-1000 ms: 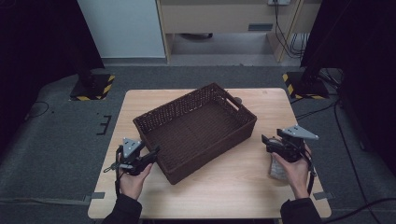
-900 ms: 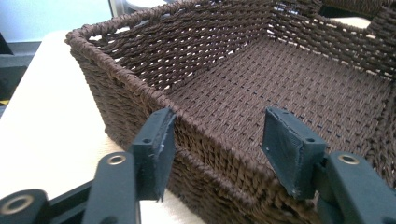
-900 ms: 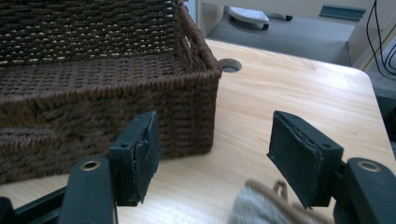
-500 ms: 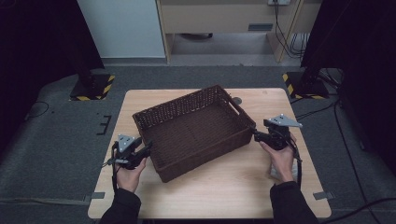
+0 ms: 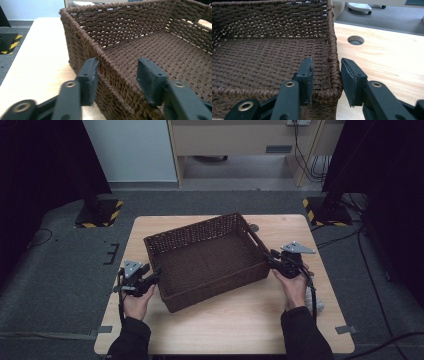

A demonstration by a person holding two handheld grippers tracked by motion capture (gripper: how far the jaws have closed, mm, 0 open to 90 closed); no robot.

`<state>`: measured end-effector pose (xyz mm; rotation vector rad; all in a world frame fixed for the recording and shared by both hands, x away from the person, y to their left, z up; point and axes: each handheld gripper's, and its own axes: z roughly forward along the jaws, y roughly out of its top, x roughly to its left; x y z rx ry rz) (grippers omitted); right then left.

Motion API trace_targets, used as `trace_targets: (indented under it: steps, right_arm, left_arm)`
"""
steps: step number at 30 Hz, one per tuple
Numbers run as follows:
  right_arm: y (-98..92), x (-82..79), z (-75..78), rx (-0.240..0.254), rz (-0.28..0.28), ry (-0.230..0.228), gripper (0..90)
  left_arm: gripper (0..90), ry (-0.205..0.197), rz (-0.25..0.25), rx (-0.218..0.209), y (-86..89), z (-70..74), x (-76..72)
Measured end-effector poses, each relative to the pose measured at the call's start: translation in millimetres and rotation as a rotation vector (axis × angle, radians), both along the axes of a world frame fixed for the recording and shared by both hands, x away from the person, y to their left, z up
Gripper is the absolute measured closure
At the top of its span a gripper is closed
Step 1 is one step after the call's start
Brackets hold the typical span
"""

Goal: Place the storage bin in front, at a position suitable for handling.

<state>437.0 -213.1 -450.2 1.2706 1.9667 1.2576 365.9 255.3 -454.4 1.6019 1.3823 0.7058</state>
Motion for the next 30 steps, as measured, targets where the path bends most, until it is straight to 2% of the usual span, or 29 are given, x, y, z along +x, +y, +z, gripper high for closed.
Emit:
trace_targets:
  steps: [3,6,11,13,16,20,21,22,23,24,27,30]
  right_arm:
    - [-0.1,-5.0,2.5,-0.002,0.012,0.027,63.1]
    - [1.6,-13.0,6.0,-0.027,0.023,0.041,62.8]
    - [3.6,-29.4,7.2,-0.018,0.035,0.039,61.3]
    - [3.9,-29.5,8.3,-0.031,0.038,0.030,58.4]
    - [4.2,-23.3,10.0,-0.032,0.017,0.009,59.0]
    - [5.5,-11.2,6.9,-0.059,0.001,0.026,63.6]
    - [5.6,-8.7,4.9,-0.066,0.000,0.032,64.8]
    - [5.6,-8.7,4.9,-0.066,0.000,0.032,64.8]
    - [6.9,-8.4,3.0,-0.050,0.021,0.046,72.8]
    - [8.5,-10.0,2.9,-0.048,0.033,0.049,75.2]
    - [12.0,-16.1,3.0,-0.088,0.032,0.051,75.1]
    - [10.4,-25.8,1.2,-0.066,0.035,0.056,74.1]
  left_arm:
    - [45.1,0.000,-0.015,-0.016,1.1,1.5,-5.6]
    - [44.9,0.003,-0.029,-0.021,1.0,1.6,-10.0]
    - [51.3,0.015,-0.031,-0.016,-0.7,-1.1,-10.3]
    - [54.8,0.026,-0.029,0.000,-2.1,-3.2,-8.8]
    - [57.1,0.038,-0.026,0.016,-3.3,-5.4,-5.4]
    - [60.2,0.036,-0.018,0.016,-0.9,-6.6,-1.8]
    - [60.5,0.034,-0.019,0.004,0.3,-7.0,-0.9]
    - [60.5,0.034,-0.019,0.004,0.3,-7.0,-0.9]
    - [60.4,0.034,-0.022,-0.004,2.3,-7.4,0.4]
    - [60.4,0.031,-0.021,-0.004,2.8,-7.5,0.9]
    - [59.1,0.029,-0.019,0.008,4.2,-7.1,1.2]
    - [54.9,0.038,-0.016,0.030,6.8,-5.5,1.5]
